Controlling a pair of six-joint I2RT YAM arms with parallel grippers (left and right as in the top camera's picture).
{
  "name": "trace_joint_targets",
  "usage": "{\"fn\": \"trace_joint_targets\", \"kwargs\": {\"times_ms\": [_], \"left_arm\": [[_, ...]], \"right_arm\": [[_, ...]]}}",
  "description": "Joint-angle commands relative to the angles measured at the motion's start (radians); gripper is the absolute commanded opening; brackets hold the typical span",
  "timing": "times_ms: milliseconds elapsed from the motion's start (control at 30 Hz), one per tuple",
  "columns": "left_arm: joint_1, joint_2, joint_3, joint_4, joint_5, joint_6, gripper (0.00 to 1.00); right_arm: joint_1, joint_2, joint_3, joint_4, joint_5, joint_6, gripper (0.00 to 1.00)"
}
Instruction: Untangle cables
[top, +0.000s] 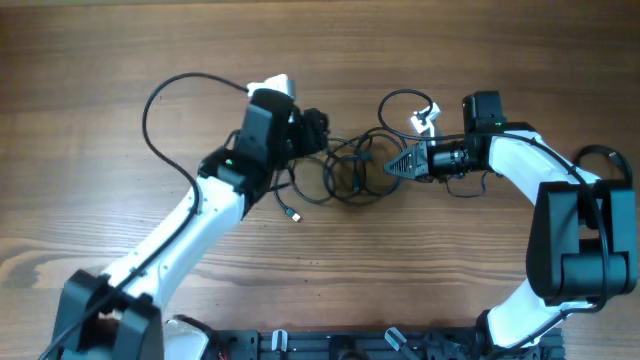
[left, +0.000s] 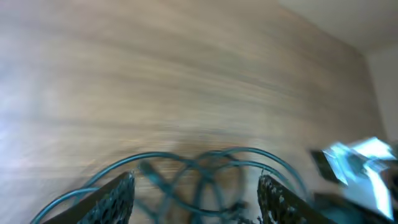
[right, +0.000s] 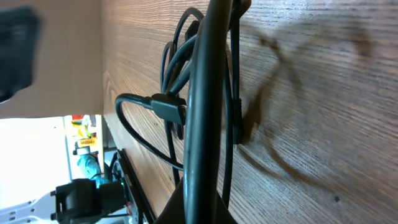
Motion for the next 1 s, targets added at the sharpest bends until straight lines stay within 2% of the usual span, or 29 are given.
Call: {"fn": "trace_joint_targets", "kwargs": {"times_ms": [0,67,167,300,400,467,567,600,633,667,733,800,867,967], "left_arm": [[0.026,0.094,0.005,-0.013,0.057,-0.132,0.65],[0.026,0.146,0.005,-0.011,0.056,-0.190,0.61],[0.029,0.203,0.005,0.000,0.092,-0.341,0.59],[0.046,0.213,0.005,0.081,0.250,-0.436,0.57],[0.058,0.216,0.005,0.091,0.246,-0.480,0.41],[0.072,0.216,0.005,0.080,0.249,-0.547,0.40],[0.094,0.216,0.005,0.095,0.284,-0.578,0.43],[0.099,0.216,0.005,0.089,0.283,-0.575,0.56],[0.098,0.216,0.005,0.070,0.256,-0.562,0.61],[0.098,0.216,0.005,0.049,0.212,-0.562,0.60],[0.096,0.219,0.004,-0.005,0.156,-0.587,0.52],[0.101,0.221,0.004,-0.027,0.200,-0.640,0.49],[0.113,0.221,0.005,-0.019,0.330,-0.681,0.48],[0.116,0.221,0.004,-0.025,0.332,-0.699,0.48]], "right_arm": [[0.006,-0.006,-0.003,0.001,-0.037,-0.068,0.04],[0.017,-0.006,-0.003,0.001,-0.037,-0.103,0.04],[0.038,-0.006,-0.003,0.002,-0.031,-0.132,0.04],[0.058,-0.006,-0.003,0.002,-0.025,-0.128,0.04],[0.073,-0.006,-0.003,-0.003,-0.025,-0.137,0.04],[0.085,-0.006,-0.003,-0.010,-0.024,-0.156,0.04],[0.100,-0.006,-0.003,-0.010,-0.024,-0.155,0.04],[0.103,-0.006,-0.003,-0.010,-0.024,-0.155,0.04],[0.106,-0.006,-0.003,-0.016,-0.025,-0.156,0.04],[0.109,-0.006,-0.003,-0.022,-0.025,-0.156,0.04],[0.117,-0.006,-0.003,-0.034,-0.025,-0.174,0.04],[0.125,-0.006,-0.003,-0.038,-0.014,-0.181,0.04],[0.133,-0.006,-0.003,-0.039,-0.002,-0.180,0.05],[0.135,-0.006,-0.003,-0.043,-0.002,-0.180,0.05]]}}
